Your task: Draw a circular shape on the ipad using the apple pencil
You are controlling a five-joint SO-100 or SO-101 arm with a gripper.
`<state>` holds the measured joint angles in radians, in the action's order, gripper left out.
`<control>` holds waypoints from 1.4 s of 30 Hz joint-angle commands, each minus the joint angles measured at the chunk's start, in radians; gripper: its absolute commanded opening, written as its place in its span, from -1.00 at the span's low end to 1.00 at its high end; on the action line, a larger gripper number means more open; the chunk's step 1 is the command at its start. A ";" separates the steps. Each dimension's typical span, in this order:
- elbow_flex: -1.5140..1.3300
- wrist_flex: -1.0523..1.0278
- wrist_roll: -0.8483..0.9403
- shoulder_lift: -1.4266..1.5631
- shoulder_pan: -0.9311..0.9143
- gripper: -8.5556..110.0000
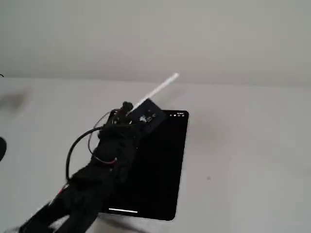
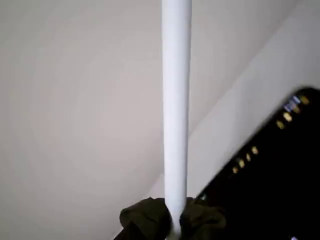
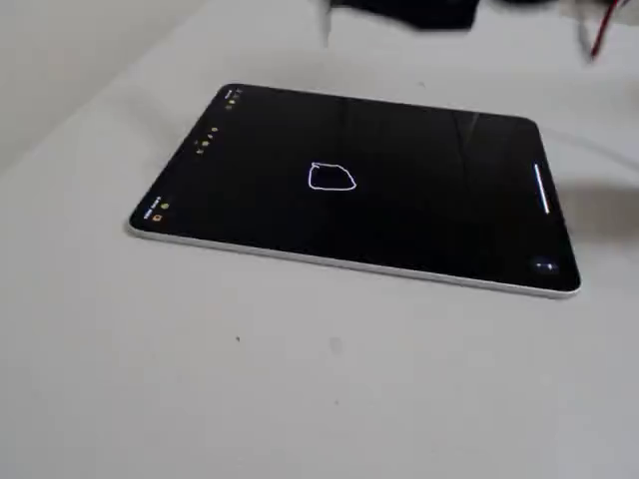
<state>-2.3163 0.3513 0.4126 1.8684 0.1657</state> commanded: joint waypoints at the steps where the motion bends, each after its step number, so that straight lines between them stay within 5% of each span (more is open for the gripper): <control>1: -0.049 -0.388 -0.192 0.436 -0.023 -0.86; 8: -0.164 -0.762 -0.307 0.861 -0.037 -0.86; 21: -0.492 -1.135 -0.287 1.451 -0.023 -0.86; 34: -0.549 -1.491 -0.396 1.456 -0.083 -0.86; 42: -0.653 -1.523 -0.390 1.456 -0.130 -0.86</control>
<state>-2.9606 -1.1628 0.0276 3.3134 0.0568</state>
